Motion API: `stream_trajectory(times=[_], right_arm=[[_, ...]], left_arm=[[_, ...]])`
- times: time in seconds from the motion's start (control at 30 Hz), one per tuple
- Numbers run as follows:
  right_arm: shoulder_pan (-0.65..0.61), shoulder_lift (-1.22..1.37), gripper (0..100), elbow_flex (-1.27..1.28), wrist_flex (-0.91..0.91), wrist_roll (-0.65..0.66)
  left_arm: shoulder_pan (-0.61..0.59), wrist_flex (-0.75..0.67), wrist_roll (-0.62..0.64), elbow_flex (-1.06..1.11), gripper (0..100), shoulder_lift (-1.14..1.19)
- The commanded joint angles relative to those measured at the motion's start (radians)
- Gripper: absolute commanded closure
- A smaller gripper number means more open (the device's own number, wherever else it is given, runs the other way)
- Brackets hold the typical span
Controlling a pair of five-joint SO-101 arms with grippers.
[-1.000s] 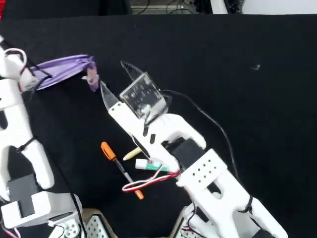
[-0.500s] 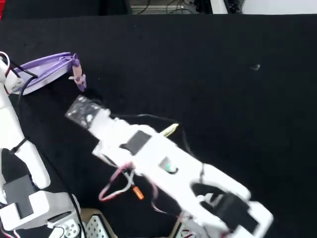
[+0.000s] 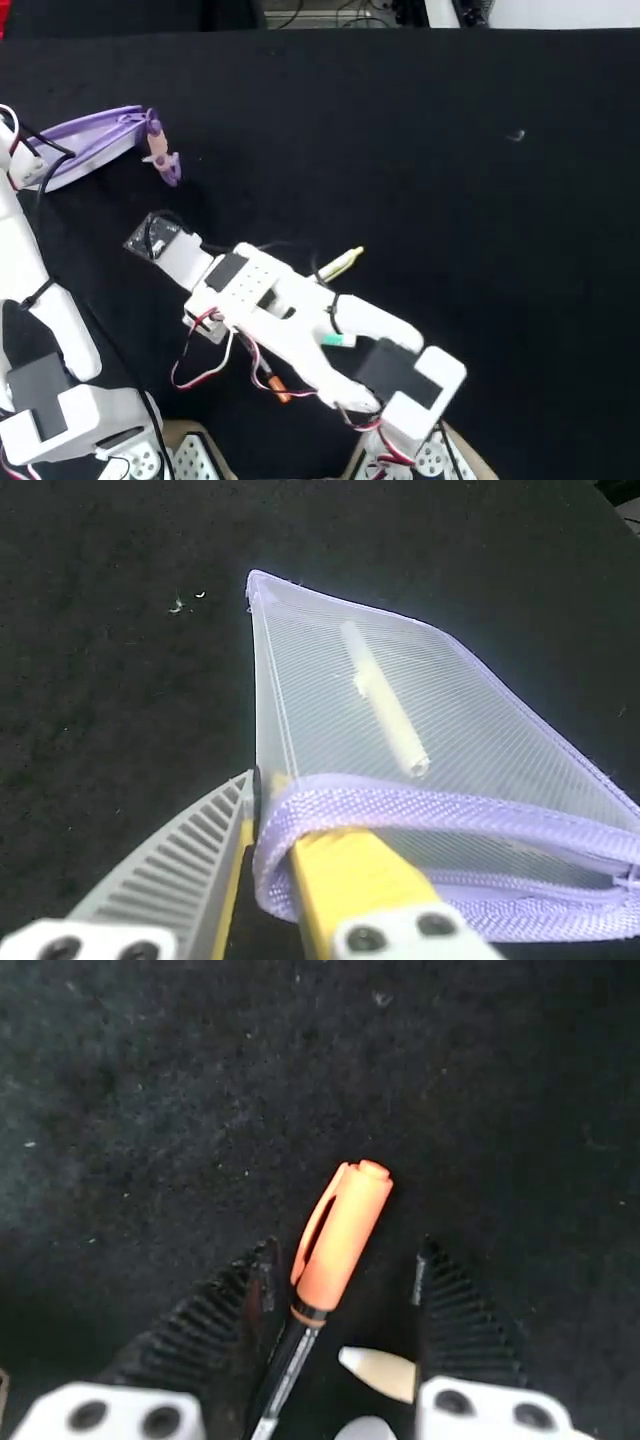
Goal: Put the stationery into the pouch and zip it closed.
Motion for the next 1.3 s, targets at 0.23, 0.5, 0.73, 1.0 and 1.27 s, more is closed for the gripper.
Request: stream_trajectory(times=[0.23,0.5,0.73,1.0,1.27], right_arm=[[0.009,0.131,97.2,-0.183,0.049,-0.006],[0.11,0.163,98.7,-0.297,0.133,-0.006],[0.235,-0.143,98.7,-0.259,0.176,-0.005],[0.354,-0.587,98.7,-0.14,0.083,-0.005],[0.387,-0.974,98.7,0.119,-0.267,-0.006]], left_arm=[[-0.015,-0.018,0.002,-0.044,97,-0.025],[-0.01,-0.012,0.003,-0.042,97,-0.034],[0.044,0.095,0.003,-0.147,97,-0.025],[0.219,0.215,0.011,-0.197,97,-0.031],[0.297,0.213,0.011,-0.151,97,-0.028]])
